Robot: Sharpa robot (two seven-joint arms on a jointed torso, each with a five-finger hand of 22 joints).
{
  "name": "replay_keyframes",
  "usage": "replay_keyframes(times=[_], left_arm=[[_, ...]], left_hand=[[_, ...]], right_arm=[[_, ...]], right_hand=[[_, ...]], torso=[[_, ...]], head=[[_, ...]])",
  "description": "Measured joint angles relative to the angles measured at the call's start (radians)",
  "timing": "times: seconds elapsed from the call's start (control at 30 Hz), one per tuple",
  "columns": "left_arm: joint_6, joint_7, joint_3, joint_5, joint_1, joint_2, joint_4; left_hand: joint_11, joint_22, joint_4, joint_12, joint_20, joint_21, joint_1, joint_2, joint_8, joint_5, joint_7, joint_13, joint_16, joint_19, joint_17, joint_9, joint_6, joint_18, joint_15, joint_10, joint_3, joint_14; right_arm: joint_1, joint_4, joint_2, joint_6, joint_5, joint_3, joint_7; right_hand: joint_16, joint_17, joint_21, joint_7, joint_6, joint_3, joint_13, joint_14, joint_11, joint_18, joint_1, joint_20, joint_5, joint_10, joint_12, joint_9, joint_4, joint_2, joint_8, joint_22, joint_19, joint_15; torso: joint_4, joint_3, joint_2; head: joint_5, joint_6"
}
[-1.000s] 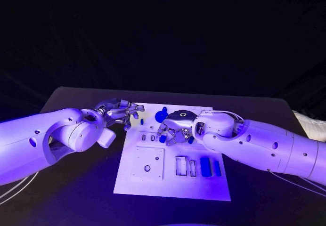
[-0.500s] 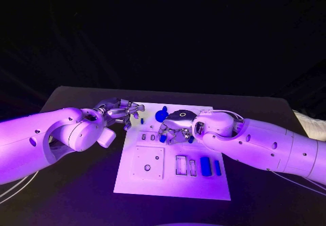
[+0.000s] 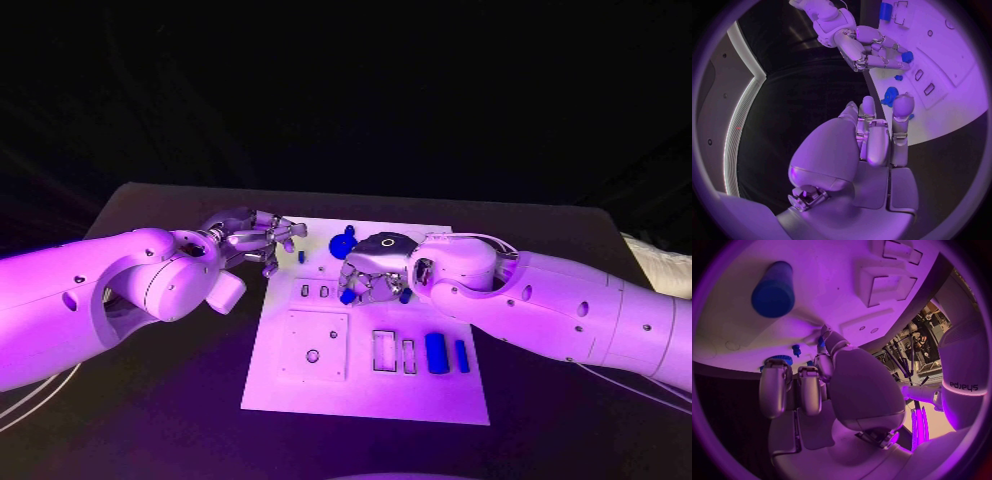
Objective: Assemble the parts on the task board
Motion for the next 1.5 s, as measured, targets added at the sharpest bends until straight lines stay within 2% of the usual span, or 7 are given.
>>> replay_keyframes(times=[0.27,0.37,0.57,0.97,1.23,1.37,1.5], left_arm=[[0.002,-0.002,0.0,-0.002,0.0,0.001,-0.001],[0.003,-0.003,0.0,-0.003,0.0,0.001,-0.002],[0.005,-0.004,0.0,-0.004,0.0,0.002,-0.003],[0.008,-0.007,0.0,-0.007,0.0,0.002,-0.004],[0.011,-0.009,0.0,-0.008,0.0,0.002,-0.004],[0.012,-0.01,0.0,-0.008,0.0,0.002,-0.004],[0.013,-0.011,0.0,-0.009,0.0,0.003,-0.005]], left_hand=[[0.0,0.0,0.0,0.0,0.0,0.0,0.0,0.0,0.0,0.0,0.0,0.0,0.0,0.0,0.0,0.0,0.0,0.0,0.0,0.0,0.0,0.0],[0.0,0.0,0.0,0.0,0.0,0.0,0.0,0.0,0.0,0.0,0.0,-0.001,0.0,0.0,0.0,-0.001,0.0,0.0,0.0,0.0,0.006,0.0],[0.0,0.0,0.0,0.0,0.0,0.0,0.0,0.0,0.0,0.0,0.0,-0.001,0.0,0.0,0.0,-0.001,0.0,0.0,0.0,0.0,0.006,0.0],[0.0,0.0,0.0,0.0,0.004,0.0,0.004,-0.004,0.0,0.0,0.0,-0.003,0.004,0.004,0.001,-0.003,0.0,0.0,0.0,0.0,0.006,0.0],[0.0,0.0,0.0,0.0,0.004,0.0,0.004,-0.004,0.0,0.0,0.0,-0.003,0.004,0.004,0.001,-0.003,0.0,0.0,0.0,0.0,0.006,0.0],[0.0,0.0,0.0,0.0,0.004,0.0,0.004,-0.004,0.0,0.0,0.0,-0.003,0.004,0.004,0.001,-0.003,0.0,0.0,0.0,0.0,0.006,0.0],[0.0,0.0,0.0,0.0,0.004,0.0,0.004,-0.004,0.0,0.0,0.0,-0.003,0.004,0.004,0.0,-0.003,0.0,0.0,0.0,0.0,0.006,0.0]], right_arm=[[-0.001,-0.001,0.001,-0.007,0.002,-0.001,0.001],[-0.002,-0.001,0.002,-0.007,0.003,-0.001,0.001],[-0.004,0.001,0.002,-0.008,0.005,-0.001,0.0],[-0.006,0.003,0.003,-0.008,0.011,-0.002,-0.005],[-0.007,0.003,0.004,-0.008,0.014,-0.002,-0.008],[-0.007,0.003,0.004,-0.009,0.014,-0.001,-0.01],[-0.009,0.004,0.004,-0.012,0.014,-0.001,-0.011]], right_hand=[[0.0,0.0,0.0,0.003,0.018,0.002,0.001,0.0,0.006,0.0,-0.027,0.0,-0.001,0.006,0.002,0.004,0.003,-0.003,0.007,0.003,0.0,0.0],[0.0,0.0,0.0,0.004,0.02,-0.002,-0.001,0.004,0.007,0.0,-0.036,0.0,-0.001,0.007,0.002,0.003,0.007,-0.012,0.002,0.003,0.0,0.004],[0.0,0.0,0.005,0.022,-0.012,-0.002,-0.005,0.003,0.018,0.0,-0.045,0.006,-0.001,0.003,0.006,-0.008,0.007,-0.021,-0.028,0.012,0.006,0.011],[0.0,0.0,0.005,0.042,-0.039,-0.007,-0.013,-0.002,0.036,0.0,-0.056,0.017,0.009,-0.004,-0.007,-0.014,0.007,-0.041,-0.032,0.013,0.009,0.031],[0.0,0.0,0.005,0.042,-0.039,-0.007,-0.012,0.002,0.036,0.0,-0.056,0.024,0.015,-0.004,-0.007,-0.013,0.007,-0.041,-0.032,0.014,0.009,0.034],[0.0,0.0,0.008,0.037,-0.012,-0.006,-0.011,0.002,0.036,0.0,-0.056,0.027,0.019,-0.004,-0.007,-0.011,0.007,-0.041,-0.023,0.019,0.013,0.034],[0.0,0.001,0.012,0.03,0.017,0.02,-0.01,0.002,0.036,0.0,-0.04,0.027,0.018,-0.004,-0.007,-0.007,0.0,-0.025,-0.012,0.026,0.013,0.034]], torso=[[-0.0002,-0.0006,0.0],[0.0,-0.0005,0.0],[0.0004,-0.001,0.0],[0.0004,-0.0009,0.0],[0.0005,-0.0004,0.0],[0.0002,0.0001,0.0],[0.0002,0.0,0.0]], head=[[-0.003,-0.002],[-0.004,-0.003],[-0.004,-0.004],[-0.006,0.0],[-0.006,-0.005],[-0.006,-0.006],[-0.006,-0.007]])
